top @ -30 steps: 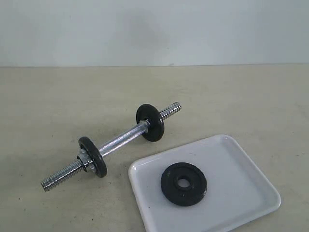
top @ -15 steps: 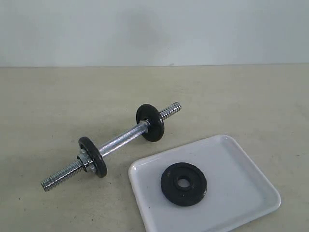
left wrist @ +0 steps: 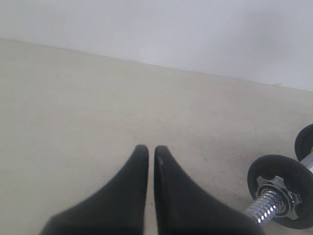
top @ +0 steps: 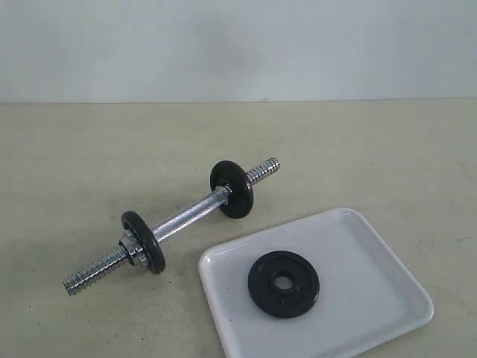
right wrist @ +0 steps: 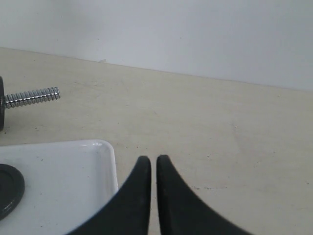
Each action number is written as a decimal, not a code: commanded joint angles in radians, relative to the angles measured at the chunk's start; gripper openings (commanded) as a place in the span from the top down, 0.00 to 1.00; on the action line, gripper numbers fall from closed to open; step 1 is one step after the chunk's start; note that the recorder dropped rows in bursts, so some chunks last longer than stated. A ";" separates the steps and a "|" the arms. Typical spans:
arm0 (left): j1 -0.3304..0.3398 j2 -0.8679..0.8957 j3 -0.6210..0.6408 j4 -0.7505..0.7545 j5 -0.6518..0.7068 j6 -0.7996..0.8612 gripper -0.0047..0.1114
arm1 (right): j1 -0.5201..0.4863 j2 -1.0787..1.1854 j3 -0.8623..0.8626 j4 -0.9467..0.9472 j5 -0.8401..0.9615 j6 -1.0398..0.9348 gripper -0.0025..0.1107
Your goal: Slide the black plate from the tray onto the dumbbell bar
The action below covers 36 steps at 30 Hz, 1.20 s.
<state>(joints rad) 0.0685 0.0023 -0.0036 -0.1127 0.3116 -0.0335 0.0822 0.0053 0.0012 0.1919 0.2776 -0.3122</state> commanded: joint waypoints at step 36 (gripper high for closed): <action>0.000 -0.002 0.004 -0.004 -0.005 -0.002 0.92 | -0.003 -0.005 -0.001 0.762 -0.156 0.364 0.95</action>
<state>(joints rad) 0.0685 0.0023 -0.0036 -0.1127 0.3116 -0.0335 0.0822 0.0053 0.0012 0.7905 0.1391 -0.0176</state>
